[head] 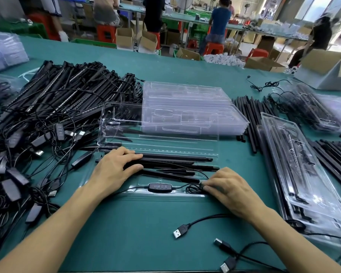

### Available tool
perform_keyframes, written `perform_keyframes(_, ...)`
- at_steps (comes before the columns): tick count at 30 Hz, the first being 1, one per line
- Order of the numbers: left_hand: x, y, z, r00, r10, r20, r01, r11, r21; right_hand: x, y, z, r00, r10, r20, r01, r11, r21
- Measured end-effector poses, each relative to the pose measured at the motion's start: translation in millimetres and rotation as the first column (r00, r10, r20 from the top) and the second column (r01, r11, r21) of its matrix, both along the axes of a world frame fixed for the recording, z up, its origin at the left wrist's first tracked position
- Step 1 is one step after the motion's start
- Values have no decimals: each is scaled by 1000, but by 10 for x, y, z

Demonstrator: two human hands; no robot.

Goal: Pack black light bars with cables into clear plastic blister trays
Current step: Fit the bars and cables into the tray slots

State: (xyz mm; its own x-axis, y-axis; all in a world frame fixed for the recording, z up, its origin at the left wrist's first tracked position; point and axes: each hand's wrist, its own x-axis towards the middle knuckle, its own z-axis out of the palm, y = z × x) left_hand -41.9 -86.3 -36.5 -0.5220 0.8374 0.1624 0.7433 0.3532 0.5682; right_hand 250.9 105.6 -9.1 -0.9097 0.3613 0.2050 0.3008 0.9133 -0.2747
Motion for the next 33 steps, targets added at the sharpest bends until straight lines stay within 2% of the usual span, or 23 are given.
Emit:
perform_keyframes(7,19,10,22,1000,-1,-4,0,1000,-10,40,-65,32,994,-5,111,11,998,-60)
perform_keyframes(11,23,18,34,1000,6,-30,-7,999,-35,-48,-56,59,993,-44,110,48,998,-38)
perform_keyframes(15,47,32,66,998,-6,-65,1,997,-75,-205,-25,149,979,-52,197,83,985,-151)
perform_keyframes(19,119,45,62,977,-24,-210,7,997,-83,-271,-43,194,981,-99,169,146,945,-294)
perform_keyframes(22,149,115,61,947,-29,-319,-16,990,-138,-270,-40,206,984,-70,163,116,948,-295)
perform_keyframes(24,136,142,57,944,-22,-328,-44,980,-193,-248,-57,195,988,-56,143,93,959,-269)
perform_keyframes(28,159,114,40,954,-15,-301,-43,982,-184,-264,-105,156,992,-48,116,76,965,-251)
perform_keyframes(33,141,117,40,967,1,-255,-45,985,-164,-335,-123,175,970,-193,146,229,927,-299)
